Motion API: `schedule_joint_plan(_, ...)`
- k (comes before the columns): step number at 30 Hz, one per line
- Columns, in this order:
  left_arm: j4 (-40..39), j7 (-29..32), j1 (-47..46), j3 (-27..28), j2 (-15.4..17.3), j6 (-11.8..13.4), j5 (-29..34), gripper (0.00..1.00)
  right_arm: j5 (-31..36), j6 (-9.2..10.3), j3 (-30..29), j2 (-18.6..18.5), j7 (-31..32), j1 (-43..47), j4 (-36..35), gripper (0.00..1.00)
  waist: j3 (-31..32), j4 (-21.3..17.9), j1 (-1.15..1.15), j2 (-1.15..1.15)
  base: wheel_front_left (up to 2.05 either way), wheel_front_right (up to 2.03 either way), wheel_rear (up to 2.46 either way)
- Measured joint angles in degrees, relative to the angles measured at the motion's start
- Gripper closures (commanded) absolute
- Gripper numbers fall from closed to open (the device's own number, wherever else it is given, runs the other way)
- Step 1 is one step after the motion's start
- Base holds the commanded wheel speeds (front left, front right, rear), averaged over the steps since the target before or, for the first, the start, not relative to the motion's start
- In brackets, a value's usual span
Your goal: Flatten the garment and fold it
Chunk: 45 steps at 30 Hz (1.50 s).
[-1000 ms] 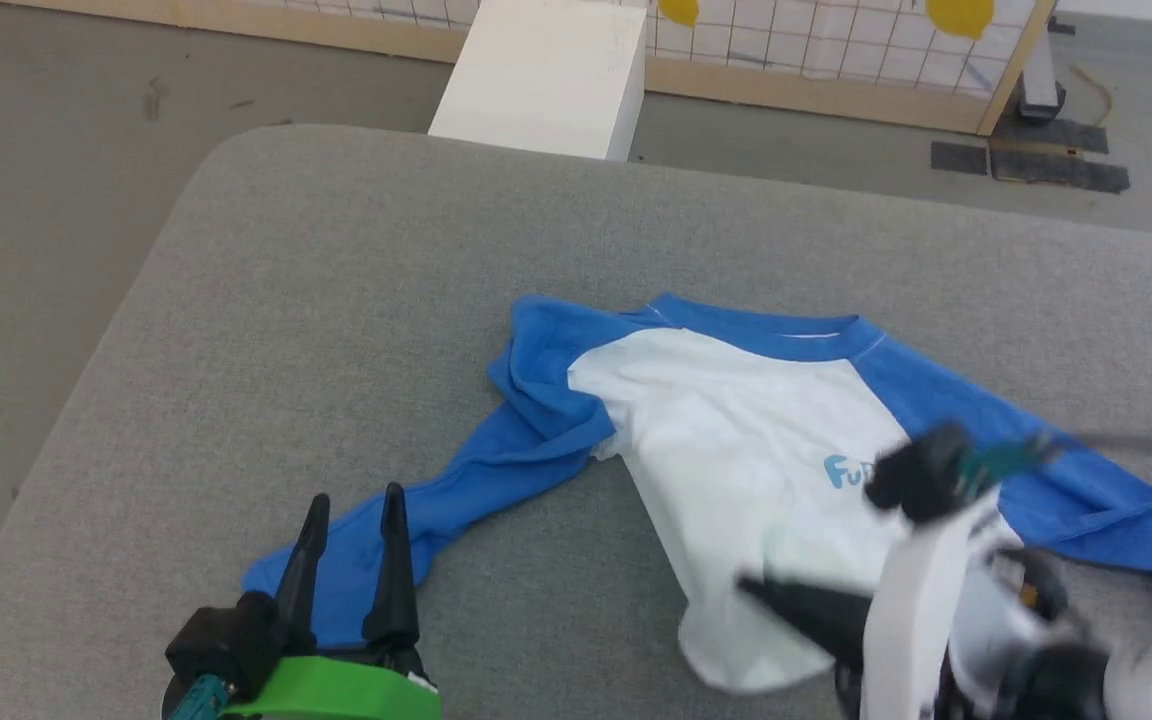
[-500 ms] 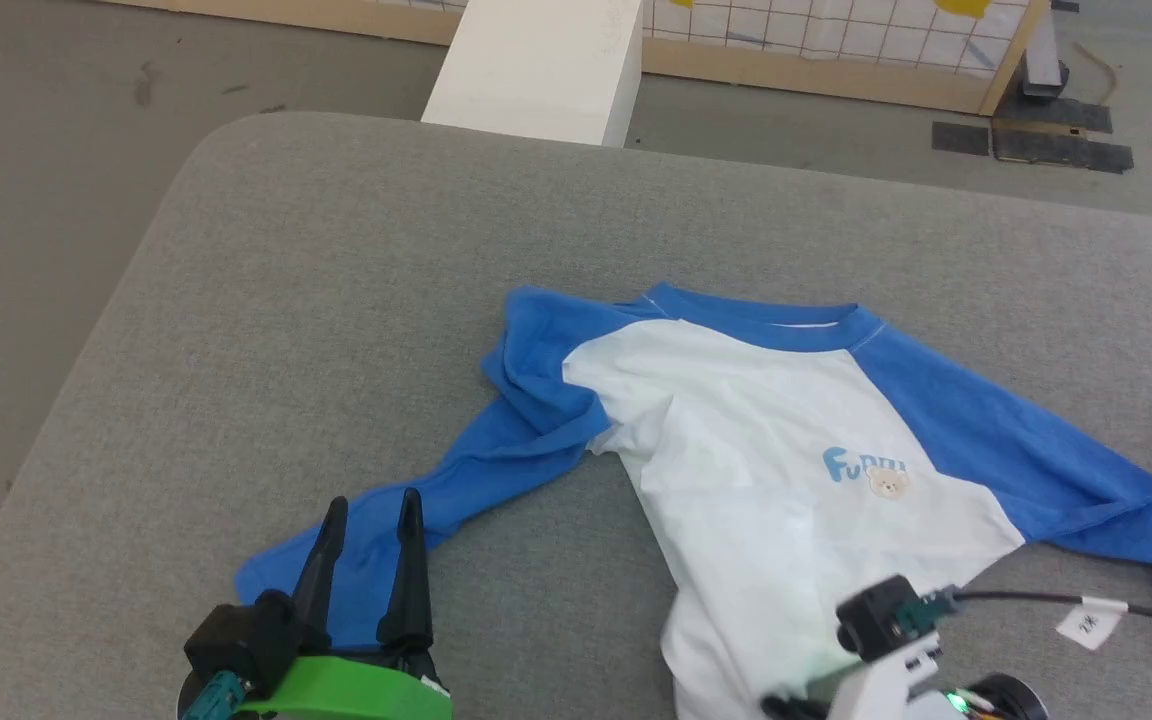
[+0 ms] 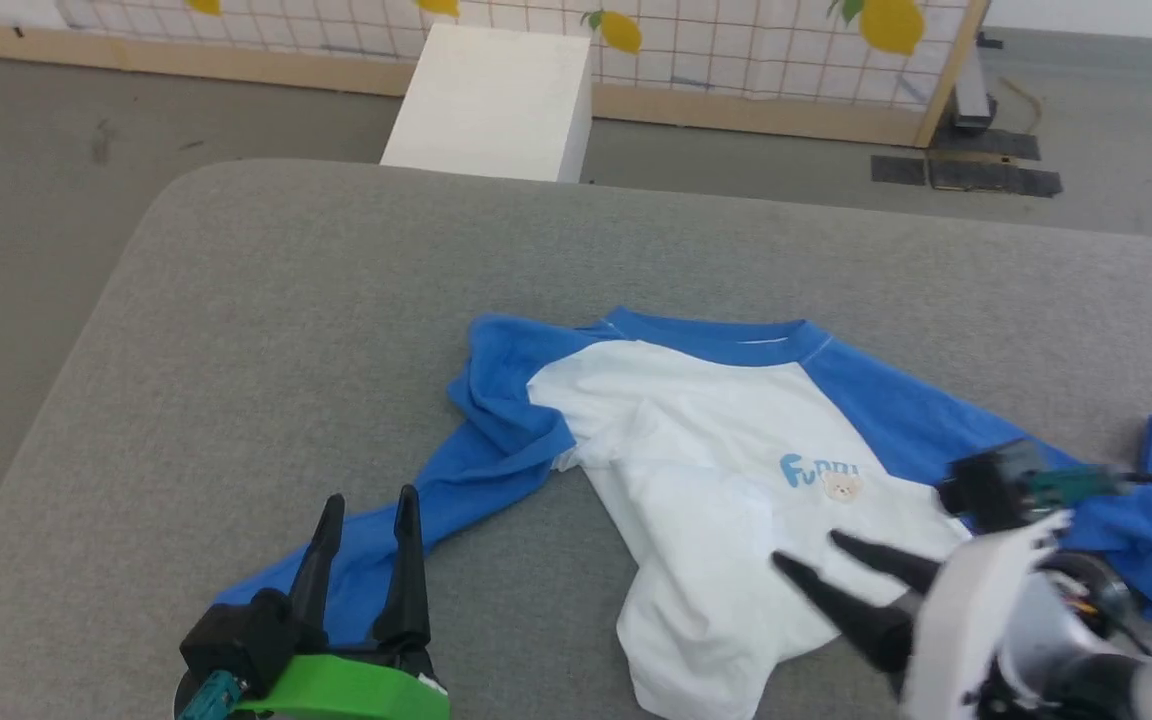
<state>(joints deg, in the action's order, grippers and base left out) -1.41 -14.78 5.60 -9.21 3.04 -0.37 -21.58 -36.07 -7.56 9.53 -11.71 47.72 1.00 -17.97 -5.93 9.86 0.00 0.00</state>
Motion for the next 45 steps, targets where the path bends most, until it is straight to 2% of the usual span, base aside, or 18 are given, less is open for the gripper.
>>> schedule_joint_plan(4,-0.97,0.00,0.05,0.16,0.00,0.00,0.98,0.00,3.09,0.00,-7.45,3.27,-4.46,2.64,-4.86,0.00,0.27,-1.26,0.00,0.00,0.00,0.00,0.00)
schedule_joint_plan(9,-1.59,0.00,0.28,0.47,0.00,0.01,1.40,0.00,11.77,0.00,-12.25,7.11,-19.31,5.69,-6.32,0.00,-0.08,-3.05,0.00,0.00,0.00,0.00,0.00)
schedule_joint_plan(14,-1.78,0.00,0.53,0.56,0.00,0.01,1.63,0.00,19.68,0.00,-14.01,8.59,-36.76,10.68,-2.36,0.00,-0.59,-4.83,0.00,0.00,0.00,0.00,0.00)
schedule_joint_plan(17,-1.89,-0.01,0.77,0.66,0.00,0.11,1.60,0.00,18.73,0.00,-14.24,8.68,-45.54,13.36,2.74,0.00,-0.94,-6.00,0.00,0.00,0.00,0.00,0.00)
schedule_joint_plan(22,-1.83,0.00,1.01,0.30,0.00,0.21,1.62,0.00,18.55,0.00,-13.41,8.77,-50.35,13.78,7.20,0.00,-1.64,-7.56,0.00,0.00,0.00,0.00,0.00)
schedule_joint_plan(26,-1.79,0.00,0.83,-0.22,0.00,0.21,1.76,0.00,20.91,0.00,-14.49,8.76,-48.26,9.92,7.35,0.00,-2.61,-7.95,0.00,0.00,0.00,0.00,0.00)
schedule_joint_plan(31,-1.09,0.00,0.25,-1.24,-0.01,0.18,1.74,0.00,22.94,0.00,-13.70,7.34,-36.40,4.40,7.10,0.00,-4.08,-7.38,0.00,0.00,0.00,0.00,0.00)
schedule_joint_plan(36,-0.43,0.00,-0.87,-2.43,-0.01,0.18,1.09,0.00,20.31,-0.01,-11.18,0.27,-19.56,-0.25,7.88,0.00,-5.50,-5.83,0.00,0.00,0.00,0.00,0.00)
schedule_joint_plan(39,-0.09,0.00,-1.75,-2.88,-0.01,0.18,0.89,0.00,19.01,0.01,-8.95,-3.81,-12.23,-3.65,8.90,0.00,-6.23,-4.64,0.00,0.00,0.00,0.00,0.00)
schedule_joint_plan(45,0.59,0.00,-2.81,-4.04,-0.01,0.19,0.31,0.00,18.49,0.00,-3.81,-8.67,-4.34,-8.98,15.32,0.00,-7.45,-1.86,0.00,0.00,0.00,0.00,0.00)
